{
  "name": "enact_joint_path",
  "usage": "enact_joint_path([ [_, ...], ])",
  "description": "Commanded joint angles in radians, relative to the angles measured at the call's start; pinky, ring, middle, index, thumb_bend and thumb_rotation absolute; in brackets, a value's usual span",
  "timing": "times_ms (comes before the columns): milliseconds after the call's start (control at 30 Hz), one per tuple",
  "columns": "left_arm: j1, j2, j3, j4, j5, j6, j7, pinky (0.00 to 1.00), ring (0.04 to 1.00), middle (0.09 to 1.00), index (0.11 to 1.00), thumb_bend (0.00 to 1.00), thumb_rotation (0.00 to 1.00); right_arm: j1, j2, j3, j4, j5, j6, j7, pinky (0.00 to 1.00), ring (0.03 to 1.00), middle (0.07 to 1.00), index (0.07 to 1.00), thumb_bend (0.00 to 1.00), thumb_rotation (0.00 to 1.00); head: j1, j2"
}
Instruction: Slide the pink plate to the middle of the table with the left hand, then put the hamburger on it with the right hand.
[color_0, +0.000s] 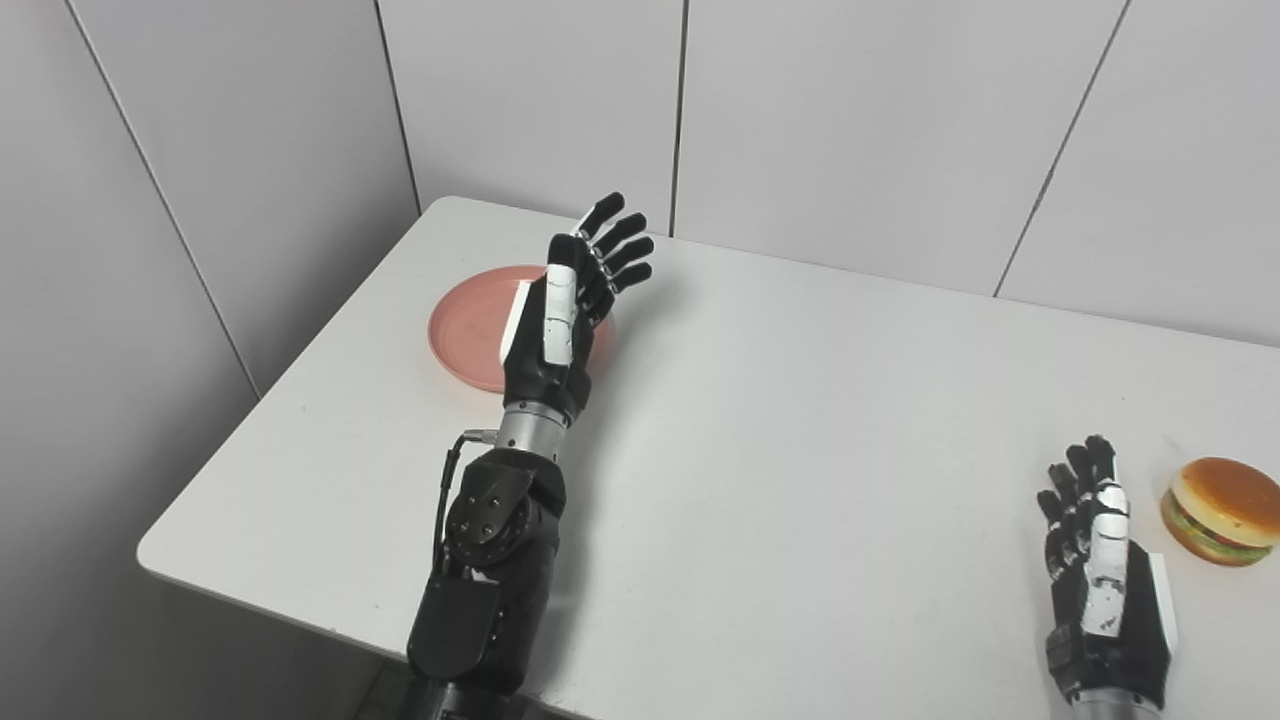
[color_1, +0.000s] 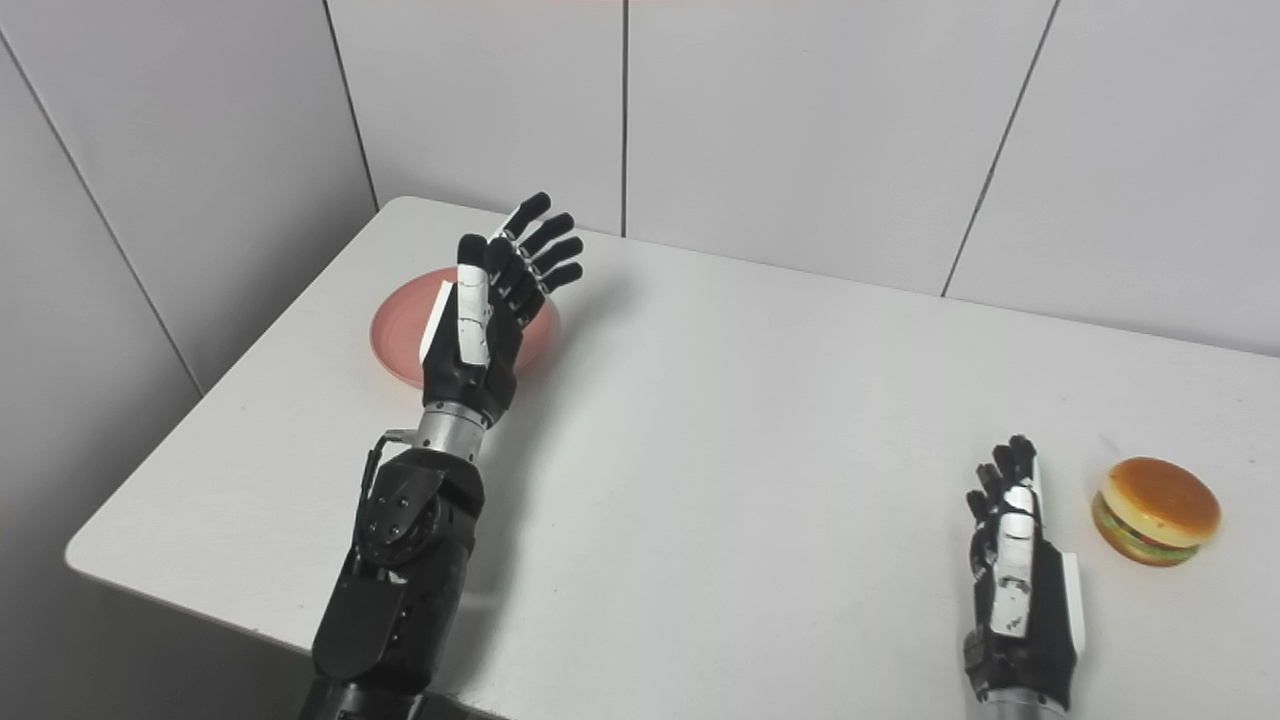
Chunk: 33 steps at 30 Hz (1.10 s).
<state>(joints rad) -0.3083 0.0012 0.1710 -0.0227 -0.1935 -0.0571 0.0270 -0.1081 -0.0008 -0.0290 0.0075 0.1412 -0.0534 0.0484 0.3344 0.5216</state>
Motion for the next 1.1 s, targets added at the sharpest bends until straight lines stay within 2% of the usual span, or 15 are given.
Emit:
enact_joint_path([
  [0,-0.065,0.028,0.015,-0.001,0.013,-0.016,0.024,0.77,0.800,0.816,0.818,0.94,1.00,-0.001,0.004,0.001,-0.013,0.003,-0.031,0.007,1.00,1.000,1.000,1.000,0.58,1.00,0.000,0.001],
  [167,-0.130,0.083,0.080,0.087,-0.016,-0.025,0.048,0.76,0.782,0.793,0.794,0.93,1.00,-0.001,0.005,0.001,-0.009,0.013,-0.031,0.013,1.00,1.000,1.000,1.000,0.59,1.00,-0.001,0.002],
  [233,-0.142,0.096,0.096,0.108,-0.022,-0.022,0.050,0.75,0.776,0.786,0.785,0.94,1.00,-0.001,0.006,0.001,-0.010,0.014,-0.025,0.012,1.00,1.000,1.000,1.000,0.61,0.99,-0.001,0.002],
  [400,-0.183,0.154,0.142,0.195,-0.022,-0.037,0.066,0.74,0.751,0.760,0.770,0.92,1.00,-0.001,0.005,0.002,-0.013,0.010,-0.032,0.012,1.00,1.000,1.000,1.000,0.59,0.99,0.003,0.002],
  [700,-0.251,0.225,0.208,0.358,-0.046,-0.053,0.095,0.71,0.743,0.741,0.748,0.89,1.00,-0.005,0.004,-0.005,0.003,0.013,-0.045,0.014,1.00,1.000,1.000,1.000,0.59,0.98,0.016,-0.008],
  [833,-0.277,0.256,0.230,0.441,-0.059,-0.076,0.088,0.71,0.741,0.737,0.732,0.91,1.00,-0.006,0.001,-0.005,0.001,0.020,-0.044,0.019,1.00,1.000,1.000,1.000,0.59,0.98,0.020,-0.008],
  [933,-0.283,0.281,0.237,0.482,-0.058,-0.088,0.090,0.73,0.728,0.723,0.722,0.97,1.00,-0.005,0.001,-0.005,0.000,0.018,-0.045,0.017,1.00,1.000,1.000,1.000,0.58,0.99,0.021,-0.010],
  [1067,-0.296,0.309,0.242,0.547,-0.063,-0.115,0.085,0.72,0.740,0.740,0.736,0.97,1.00,-0.005,0.001,-0.008,0.002,0.025,-0.035,0.018,1.00,1.000,1.000,1.000,0.59,0.99,0.023,-0.010],
])
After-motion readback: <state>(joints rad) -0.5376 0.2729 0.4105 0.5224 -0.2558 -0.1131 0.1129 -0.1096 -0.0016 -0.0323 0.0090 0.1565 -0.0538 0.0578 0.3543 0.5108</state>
